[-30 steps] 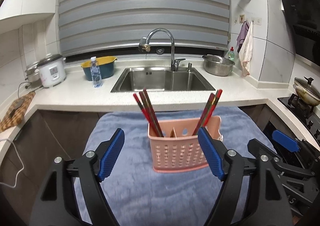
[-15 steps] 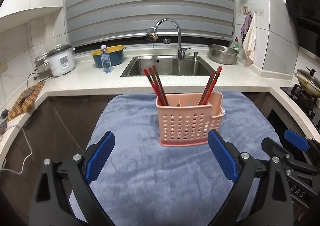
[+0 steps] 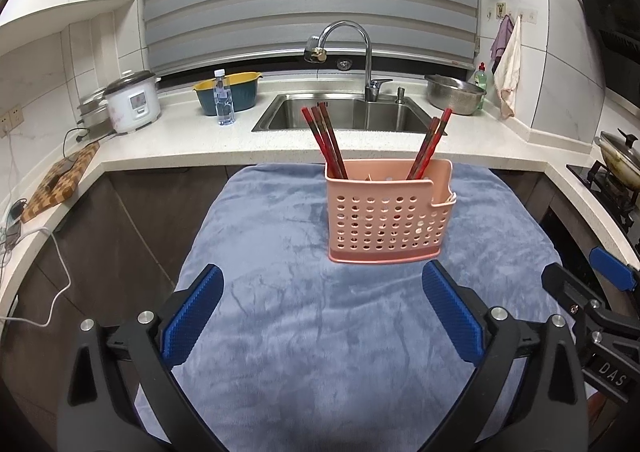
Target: Organize utensils
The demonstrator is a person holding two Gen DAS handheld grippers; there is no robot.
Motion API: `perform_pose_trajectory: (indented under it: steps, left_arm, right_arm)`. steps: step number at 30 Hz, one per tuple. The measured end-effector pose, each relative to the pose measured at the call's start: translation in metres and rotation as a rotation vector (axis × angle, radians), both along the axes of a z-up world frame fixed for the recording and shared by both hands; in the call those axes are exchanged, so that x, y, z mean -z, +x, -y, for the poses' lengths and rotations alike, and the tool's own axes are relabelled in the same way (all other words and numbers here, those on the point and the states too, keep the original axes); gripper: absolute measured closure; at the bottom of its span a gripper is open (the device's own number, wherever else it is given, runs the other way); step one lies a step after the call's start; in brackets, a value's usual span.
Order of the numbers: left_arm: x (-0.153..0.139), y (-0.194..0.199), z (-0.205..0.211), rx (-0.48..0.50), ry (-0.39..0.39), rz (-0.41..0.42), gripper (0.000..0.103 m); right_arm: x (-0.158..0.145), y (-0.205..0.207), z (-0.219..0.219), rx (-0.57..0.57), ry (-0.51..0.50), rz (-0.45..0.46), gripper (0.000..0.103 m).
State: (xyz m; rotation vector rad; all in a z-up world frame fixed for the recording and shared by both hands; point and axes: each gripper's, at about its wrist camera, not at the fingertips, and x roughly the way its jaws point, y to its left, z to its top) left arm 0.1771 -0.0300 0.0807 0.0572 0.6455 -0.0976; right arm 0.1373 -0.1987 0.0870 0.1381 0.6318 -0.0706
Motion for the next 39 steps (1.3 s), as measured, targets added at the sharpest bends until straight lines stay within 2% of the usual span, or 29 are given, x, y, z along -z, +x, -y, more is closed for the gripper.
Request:
perform_pose_trajectory:
  steps: [4,6,39]
  left_arm:
    - [0.003,-0.002,0.001,0.001,0.014,-0.007,0.008]
    - [0.005,-0.004,0.002,0.000,0.016,-0.009,0.008]
    - [0.021,-0.007,-0.005,-0.052,0.036,-0.045,0.007]
  right_arm:
    - [0.002,-0.002,-0.002,-0.002,-0.009,-0.005,0.018]
    - [0.004,-0.003,-0.003,0.002,-0.011,-0.013,0.007]
    - [0.019,-0.009,0.001,0.019,-0.035,-0.036,0.007]
